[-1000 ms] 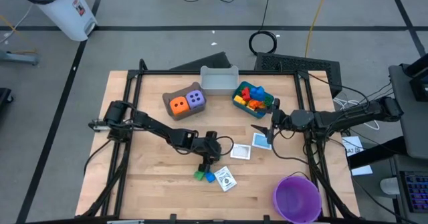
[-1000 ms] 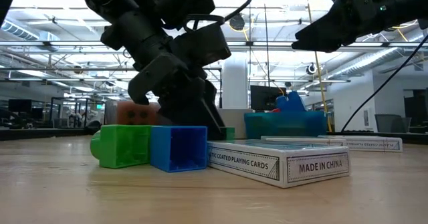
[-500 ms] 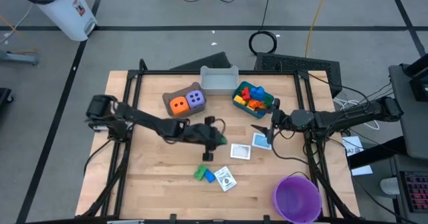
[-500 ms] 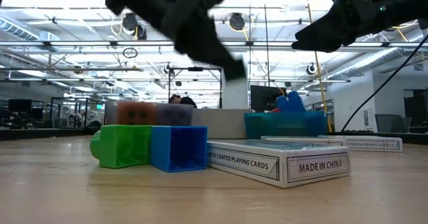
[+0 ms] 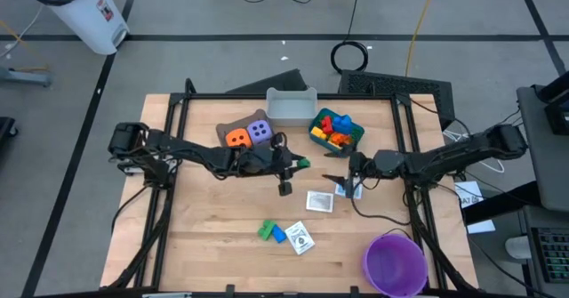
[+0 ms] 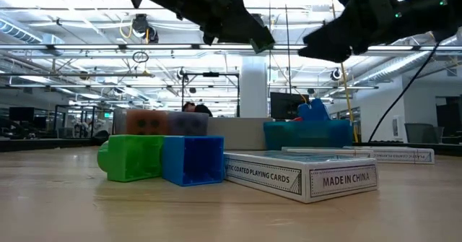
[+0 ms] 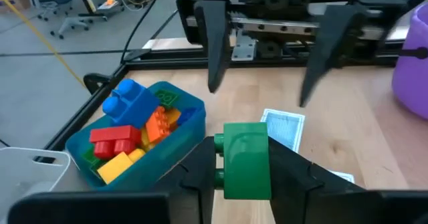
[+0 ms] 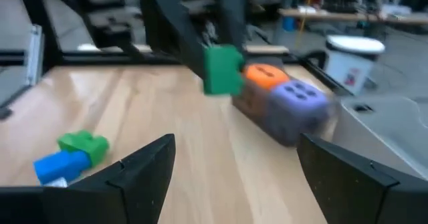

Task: Pick & Place Toys
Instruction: Put the green 4 studs game piece into the blue bin

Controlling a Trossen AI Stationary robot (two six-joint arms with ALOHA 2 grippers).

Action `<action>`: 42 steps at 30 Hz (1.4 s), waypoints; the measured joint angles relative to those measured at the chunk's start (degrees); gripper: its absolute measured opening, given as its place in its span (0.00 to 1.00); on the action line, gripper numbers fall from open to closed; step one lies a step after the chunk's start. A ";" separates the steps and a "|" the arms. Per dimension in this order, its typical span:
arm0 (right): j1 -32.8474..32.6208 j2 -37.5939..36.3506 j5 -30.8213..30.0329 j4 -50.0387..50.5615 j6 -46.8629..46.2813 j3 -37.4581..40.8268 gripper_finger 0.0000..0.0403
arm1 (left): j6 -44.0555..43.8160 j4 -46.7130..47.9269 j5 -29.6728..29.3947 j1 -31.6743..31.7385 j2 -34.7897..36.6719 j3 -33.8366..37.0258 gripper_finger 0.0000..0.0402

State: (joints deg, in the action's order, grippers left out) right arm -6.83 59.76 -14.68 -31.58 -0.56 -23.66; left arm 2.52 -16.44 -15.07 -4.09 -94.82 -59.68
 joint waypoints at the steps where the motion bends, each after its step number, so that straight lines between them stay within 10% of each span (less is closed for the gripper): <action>1: -0.04 1.64 0.16 -2.79 0.65 0.00 0.77 | 0.00 -0.07 0.00 -0.03 -0.01 0.00 0.27; 19: 0.72 22.18 6.79 -22.17 0.75 -5.24 0.65 | -2.26 -1.86 2.53 -1.30 -0.03 0.04 0.32; 42: 0.74 23.33 5.99 -24.74 -0.73 -5.86 0.28 | -4.09 -1.38 2.56 -2.04 -0.10 0.04 0.33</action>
State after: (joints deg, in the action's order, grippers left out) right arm -6.09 83.09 -8.69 -56.33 -1.29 -29.52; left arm -1.57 -17.82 -12.51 -6.13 -94.91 -59.64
